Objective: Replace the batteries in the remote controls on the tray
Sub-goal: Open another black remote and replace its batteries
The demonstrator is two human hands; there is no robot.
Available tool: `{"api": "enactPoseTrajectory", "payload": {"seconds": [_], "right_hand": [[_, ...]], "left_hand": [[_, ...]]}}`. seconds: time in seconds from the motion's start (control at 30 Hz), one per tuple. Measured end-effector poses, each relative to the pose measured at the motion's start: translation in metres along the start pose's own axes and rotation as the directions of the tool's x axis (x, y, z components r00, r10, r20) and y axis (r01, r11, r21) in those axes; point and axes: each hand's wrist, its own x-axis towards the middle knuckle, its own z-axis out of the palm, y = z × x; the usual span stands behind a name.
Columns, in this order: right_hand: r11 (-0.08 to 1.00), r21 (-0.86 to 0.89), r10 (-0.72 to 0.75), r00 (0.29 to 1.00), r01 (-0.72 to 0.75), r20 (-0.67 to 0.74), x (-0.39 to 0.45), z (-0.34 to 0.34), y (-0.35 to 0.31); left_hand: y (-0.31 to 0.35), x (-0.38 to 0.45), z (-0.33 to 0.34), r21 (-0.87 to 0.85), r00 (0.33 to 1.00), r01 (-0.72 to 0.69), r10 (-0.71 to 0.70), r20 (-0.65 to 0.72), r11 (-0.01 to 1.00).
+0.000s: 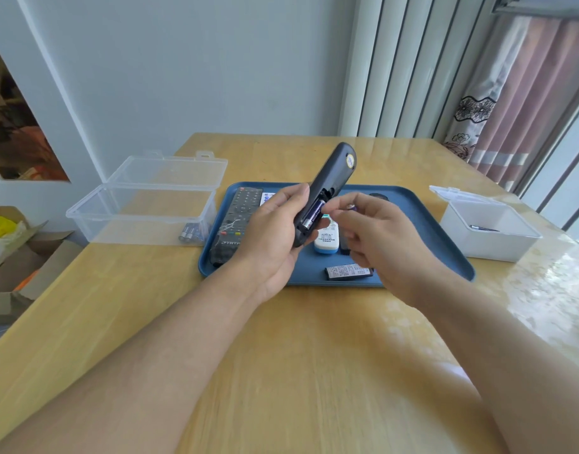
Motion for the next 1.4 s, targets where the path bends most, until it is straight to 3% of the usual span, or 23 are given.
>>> {"api": "enactPoseTrajectory", "payload": {"seconds": [0.07, 0.1, 0.23, 0.5, 0.87, 0.97, 1.1, 1.27, 1.4], "right_hand": [[0.898, -0.372, -0.262, 0.965, 0.235, -0.024, -0.001, 0.002, 0.004], [0.828, -0.47, -0.347, 0.938, 0.304, -0.005, -0.001, 0.002, 0.006], [0.685, -0.603, -0.489, 0.871, 0.409, 0.035, 0.0, 0.002, 0.01], [0.638, -0.608, -0.544, 0.835, 0.473, 0.08, 0.003, 0.0, 0.015], [0.302, -0.843, -0.725, 0.681, 0.444, 0.099, -0.001, 0.013, 0.012], [0.292, -0.847, -0.744, 0.662, 0.445, 0.091, 0.0, 0.014, 0.013], [0.238, -0.797, -0.73, 0.644, 0.556, 0.231, 0.004, 0.003, 0.015], [0.217, -0.755, -0.741, 0.608, 0.619, 0.286, 0.015, -0.009, 0.022], [0.279, -0.699, -0.75, 0.604, 0.658, 0.27, 0.019, -0.013, 0.025]], "left_hand": [[-0.001, 0.0, 0.0, -0.011, 1.0, 0.007, -0.007, 0.01, 1.0], [-0.002, 0.0, -0.001, -0.016, 1.0, 0.011, -0.011, 0.016, 1.0], [-0.003, 0.0, -0.001, -0.015, 0.999, 0.028, -0.028, 0.028, 0.999], [-0.002, -0.003, 0.002, -0.015, 0.999, 0.048, -0.048, 0.001, 0.999], [-0.007, -0.002, 0.003, -0.053, 0.997, 0.074, -0.074, 0.001, 0.996], [-0.004, -0.002, 0.002, -0.068, 0.995, 0.095, -0.095, 0.013, 0.993], [0.001, 0.0, -0.002, -0.052, 0.992, 0.129, -0.129, 0.009, 0.99], [0.002, 0.001, -0.004, -0.002, 0.984, 0.169, -0.169, 0.057, 0.986], [0.002, -0.001, -0.003, -0.025, 0.976, 0.198, -0.195, 0.098, 0.98]]}}
